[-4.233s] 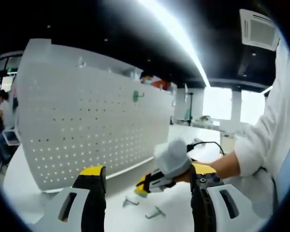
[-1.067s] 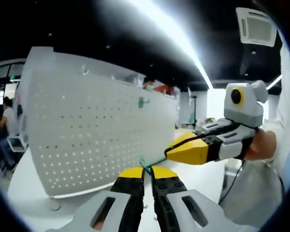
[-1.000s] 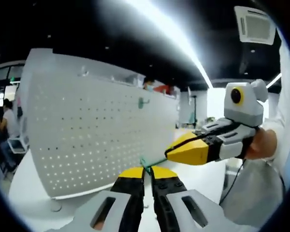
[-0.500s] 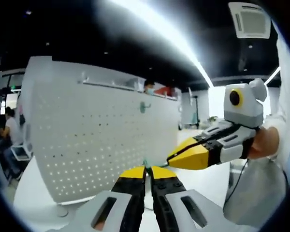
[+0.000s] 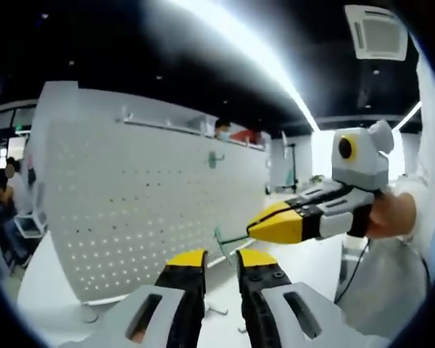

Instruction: Insert the hook assembly into the mounting plate slot until the hook locks in place.

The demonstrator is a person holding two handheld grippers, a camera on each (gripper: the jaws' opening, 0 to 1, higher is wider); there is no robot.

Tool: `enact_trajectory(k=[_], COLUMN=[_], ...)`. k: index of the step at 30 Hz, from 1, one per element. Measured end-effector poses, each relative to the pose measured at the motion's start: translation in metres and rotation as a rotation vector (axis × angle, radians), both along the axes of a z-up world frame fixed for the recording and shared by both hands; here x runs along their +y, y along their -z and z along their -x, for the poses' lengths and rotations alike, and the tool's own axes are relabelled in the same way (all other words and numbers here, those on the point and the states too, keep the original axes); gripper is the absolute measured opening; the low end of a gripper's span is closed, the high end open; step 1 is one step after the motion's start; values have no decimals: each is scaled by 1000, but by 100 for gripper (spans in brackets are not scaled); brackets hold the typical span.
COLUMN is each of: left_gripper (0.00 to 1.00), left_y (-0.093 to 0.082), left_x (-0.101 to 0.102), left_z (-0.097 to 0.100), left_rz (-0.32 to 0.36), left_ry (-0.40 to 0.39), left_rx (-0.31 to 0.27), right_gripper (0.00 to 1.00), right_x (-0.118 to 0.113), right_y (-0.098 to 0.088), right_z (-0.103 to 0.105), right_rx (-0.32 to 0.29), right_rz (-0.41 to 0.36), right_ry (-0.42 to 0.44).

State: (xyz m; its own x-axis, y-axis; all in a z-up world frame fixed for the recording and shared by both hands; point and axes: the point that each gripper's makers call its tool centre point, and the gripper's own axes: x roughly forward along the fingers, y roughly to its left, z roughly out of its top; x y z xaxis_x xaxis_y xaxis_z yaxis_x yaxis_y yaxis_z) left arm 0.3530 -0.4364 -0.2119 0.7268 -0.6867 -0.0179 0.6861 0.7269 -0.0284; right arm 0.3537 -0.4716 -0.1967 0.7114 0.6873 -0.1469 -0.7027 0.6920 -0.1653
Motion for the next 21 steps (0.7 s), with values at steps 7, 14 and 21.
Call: enact_trajectory(k=[7,14,21], left_gripper=[29,47,64], left_y=[1,1,6], left_x=[-7,-12,-23], left_z=[2,3,7], left_rz=[26,35,10], left_ry=[30,50,79], left_rx=[21,35,53], right_gripper=[0,0,0], right_x=[-21,-38,-62], right_y=[-13,-19,-28], right_z=[-13,-25,-37], right_rx=[-15,-28,-54], right_rz=[-25,-33,-50], right_ry=[65,116,178])
